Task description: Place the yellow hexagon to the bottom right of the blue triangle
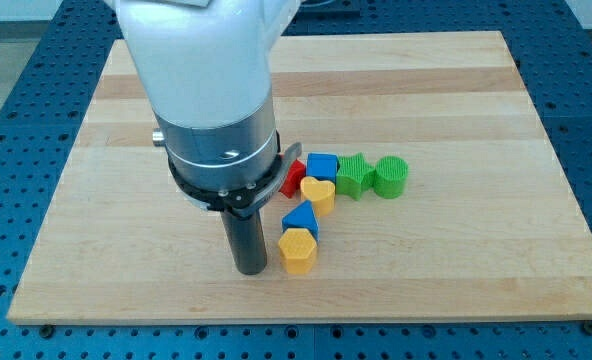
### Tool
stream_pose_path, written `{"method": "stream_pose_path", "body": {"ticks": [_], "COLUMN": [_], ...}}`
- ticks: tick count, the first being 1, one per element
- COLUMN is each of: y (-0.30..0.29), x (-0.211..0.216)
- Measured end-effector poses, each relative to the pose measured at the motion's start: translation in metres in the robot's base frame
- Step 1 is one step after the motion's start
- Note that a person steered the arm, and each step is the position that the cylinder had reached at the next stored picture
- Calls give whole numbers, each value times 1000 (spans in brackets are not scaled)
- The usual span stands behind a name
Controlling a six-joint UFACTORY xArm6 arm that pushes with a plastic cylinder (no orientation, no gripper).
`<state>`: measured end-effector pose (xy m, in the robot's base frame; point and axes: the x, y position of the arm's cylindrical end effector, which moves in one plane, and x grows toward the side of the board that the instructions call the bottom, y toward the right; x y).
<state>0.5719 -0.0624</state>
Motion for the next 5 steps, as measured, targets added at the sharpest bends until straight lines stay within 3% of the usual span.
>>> {"method": "stream_pose_path", "body": {"ticks": [5], "y": [16], "x": [-13]}}
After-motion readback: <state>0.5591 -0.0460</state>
